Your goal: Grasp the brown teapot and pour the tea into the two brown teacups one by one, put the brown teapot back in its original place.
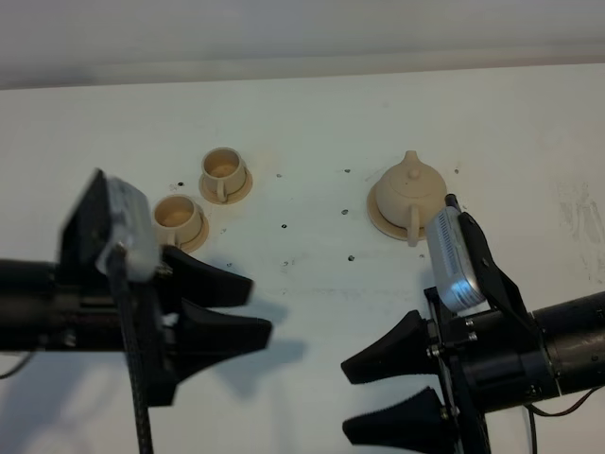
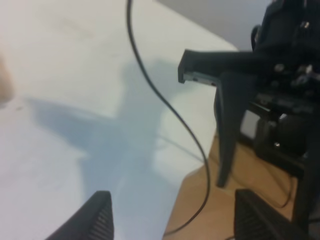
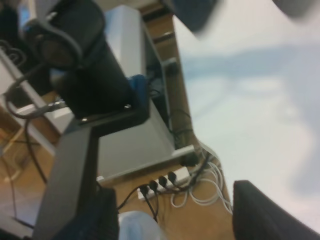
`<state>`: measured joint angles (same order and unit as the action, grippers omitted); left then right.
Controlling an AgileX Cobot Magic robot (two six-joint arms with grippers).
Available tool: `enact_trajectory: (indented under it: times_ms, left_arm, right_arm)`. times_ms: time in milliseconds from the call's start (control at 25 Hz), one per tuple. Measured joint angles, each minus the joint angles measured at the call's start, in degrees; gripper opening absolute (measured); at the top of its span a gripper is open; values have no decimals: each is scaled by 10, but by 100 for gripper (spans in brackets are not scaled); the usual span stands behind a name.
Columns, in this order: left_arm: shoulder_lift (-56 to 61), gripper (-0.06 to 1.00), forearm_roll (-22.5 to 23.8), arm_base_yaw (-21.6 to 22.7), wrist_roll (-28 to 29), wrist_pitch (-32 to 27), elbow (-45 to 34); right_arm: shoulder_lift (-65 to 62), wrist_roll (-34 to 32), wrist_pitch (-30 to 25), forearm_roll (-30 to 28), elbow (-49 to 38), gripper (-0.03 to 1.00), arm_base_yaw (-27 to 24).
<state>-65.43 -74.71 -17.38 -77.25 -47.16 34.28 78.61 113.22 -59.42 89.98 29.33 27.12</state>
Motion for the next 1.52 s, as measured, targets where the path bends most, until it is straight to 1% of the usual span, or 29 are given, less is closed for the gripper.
enact_trajectory:
  times_ms: [40, 160, 200, 240, 280, 320, 400, 440, 520, 560, 600, 640, 720, 840, 960, 1160, 1240, 1400, 1520]
  left_arm:
    - [19, 52, 42, 0, 53, 4, 17]
    - [87, 52, 204, 0, 274, 8, 65]
    - [105, 52, 267, 0, 338, 6, 77]
    - [128, 52, 332, 0, 414, 4, 86]
    - [149, 52, 397, 0, 487, -1, 89]
    - [166, 52, 449, 0, 556, -9, 91]
    - [202, 52, 564, 0, 664, -41, 90]
    - [219, 52, 606, 0, 709, -60, 88]
    - [249, 52, 690, 0, 769, -96, 80]
    - [265, 52, 722, 0, 790, -110, 75]
    - [278, 52, 743, 0, 803, -120, 66]
    - [295, 52, 760, 0, 810, -124, 54]
    - [327, 52, 775, 0, 818, -127, 29]
    - [372, 52, 777, 0, 823, -123, -15]
    - [413, 52, 772, 0, 828, -116, -39]
    - [471, 52, 760, 0, 831, -124, -51]
    - [491, 52, 747, 0, 831, -124, -51]
    - [521, 52, 743, 0, 831, -124, -51]
    - [542, 52, 740, 14, 831, -124, -52]
  right_arm:
    - [0, -10, 13, 0, 0, 52, 0]
    - [0, -47, 52, 1, 0, 52, 0]
    - [0, -63, 67, 1, 0, 52, 0]
    - [0, -76, 81, 1, 0, 52, 0]
    - [0, -94, 96, 2, 0, 52, 0]
    - [0, -105, 108, 2, 2, 52, 0]
    - [0, -132, 136, 0, 9, 52, 0]
    - [1, -142, 145, -1, 14, 52, 0]
    - [1, -171, 163, -1, 33, 52, 0]
    - [1, -185, 167, -2, 44, 52, 0]
    - [1, -198, 171, -3, 56, 52, 0]
    - [1, -208, 174, -6, 66, 52, 0]
    - [2, -232, 180, -16, 89, 52, 0]
    - [2, -268, 187, -40, 117, 52, 0]
    - [2, -290, 188, -61, 138, 52, 0]
    - [2, -311, 188, -74, 161, 52, 0]
    - [2, -319, 188, -75, 169, 52, 0]
    - [3, -342, 191, -83, 183, 52, 0]
    - [3, -359, 194, -93, 190, 52, 0]
